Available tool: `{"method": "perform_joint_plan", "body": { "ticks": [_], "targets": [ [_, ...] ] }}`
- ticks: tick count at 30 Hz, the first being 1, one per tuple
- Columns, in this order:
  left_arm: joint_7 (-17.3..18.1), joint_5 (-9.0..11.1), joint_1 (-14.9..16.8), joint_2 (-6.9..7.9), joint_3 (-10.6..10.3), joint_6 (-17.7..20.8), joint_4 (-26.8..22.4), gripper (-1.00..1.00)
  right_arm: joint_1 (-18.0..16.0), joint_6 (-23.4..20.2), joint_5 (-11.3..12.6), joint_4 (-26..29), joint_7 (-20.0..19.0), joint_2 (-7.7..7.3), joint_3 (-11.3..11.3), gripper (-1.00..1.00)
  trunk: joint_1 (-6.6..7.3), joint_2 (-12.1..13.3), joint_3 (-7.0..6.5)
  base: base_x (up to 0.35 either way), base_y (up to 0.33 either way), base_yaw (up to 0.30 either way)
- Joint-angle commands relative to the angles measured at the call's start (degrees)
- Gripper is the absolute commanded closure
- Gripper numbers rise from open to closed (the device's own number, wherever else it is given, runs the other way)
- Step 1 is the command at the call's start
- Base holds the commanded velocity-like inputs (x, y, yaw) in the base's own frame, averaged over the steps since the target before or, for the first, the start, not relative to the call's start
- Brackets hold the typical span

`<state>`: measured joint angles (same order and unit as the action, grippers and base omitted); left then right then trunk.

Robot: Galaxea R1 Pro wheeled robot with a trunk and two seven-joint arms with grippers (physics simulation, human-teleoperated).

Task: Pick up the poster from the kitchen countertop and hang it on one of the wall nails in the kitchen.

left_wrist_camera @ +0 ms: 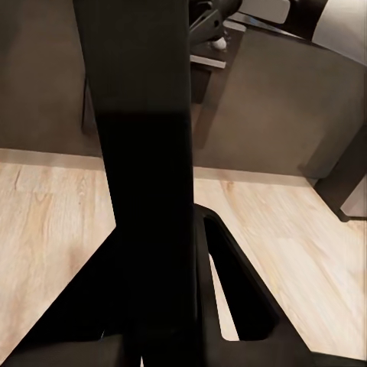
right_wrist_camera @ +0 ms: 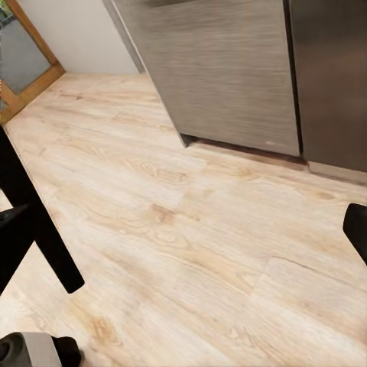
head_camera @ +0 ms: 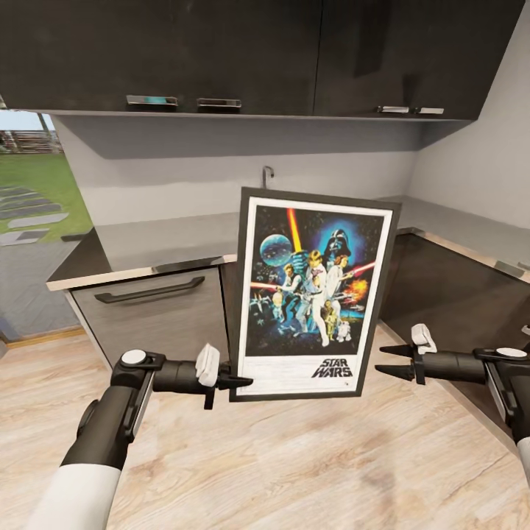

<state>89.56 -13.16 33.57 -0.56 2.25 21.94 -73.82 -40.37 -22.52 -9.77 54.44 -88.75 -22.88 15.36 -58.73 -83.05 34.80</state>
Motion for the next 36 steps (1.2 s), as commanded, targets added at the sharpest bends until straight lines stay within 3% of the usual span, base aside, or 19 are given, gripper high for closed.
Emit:
{"method": "perform_joint_plan", "body": {
  "ticks": [1, 3, 9, 13, 23, 36],
  "targets": [
    [0.4, -0.5, 0.0, -0.06, 0.1, 0.5, -0.1, 1.0, -0.1, -0.6, -0.4, 0.1, -0.4, 0.05, 0.1, -1.0, 0.0, 0.0, 0.06, 0.0, 0.0, 0.0],
    [0.4, -0.5, 0.0, -0.06, 0.1, 0.5, -0.1, 1.0, 0.0, -0.6, -0.4, 0.1, -0.4, 0.19, 0.0, -1.0, 0.0, 0.0, 0.06, 0.0, 0.0, 0.0],
    [0.4, -0.5, -0.1, -0.07, 0.0, 0.5, -0.2, 1.0, -0.1, -0.6, -0.3, 0.1, -0.5, 0.51, -5.1, -1.0, 0.0, 0.0, 0.06, 0.0, 0.0, 0.0],
    [0.4, -0.5, -0.1, -0.07, 0.0, 0.5, -0.2, 1.0, -0.1, -0.6, -0.3, 0.1, -0.5, 0.54, -6.5, -1.0, 0.0, 0.0, 0.06, 0.0, 0.0, 0.0],
    [0.4, -0.5, -0.1, -0.06, 0.0, 0.5, -0.3, 1.0, 0.0, -0.4, -0.2, 0.2, -0.5, 0.55, -6.9, -1.0, 0.0, 0.0, 0.06, 0.0, 0.0, 0.0],
    [0.4, -0.5, -0.1, -0.04, 0.0, 0.5, -0.7, 1.0, 0.1, 3.0, -0.2, 0.1, -0.5, 0.49, -7.0, -1.0, 0.0, 0.0, 0.06, 0.0, 0.0, 0.0]
  ]
}}
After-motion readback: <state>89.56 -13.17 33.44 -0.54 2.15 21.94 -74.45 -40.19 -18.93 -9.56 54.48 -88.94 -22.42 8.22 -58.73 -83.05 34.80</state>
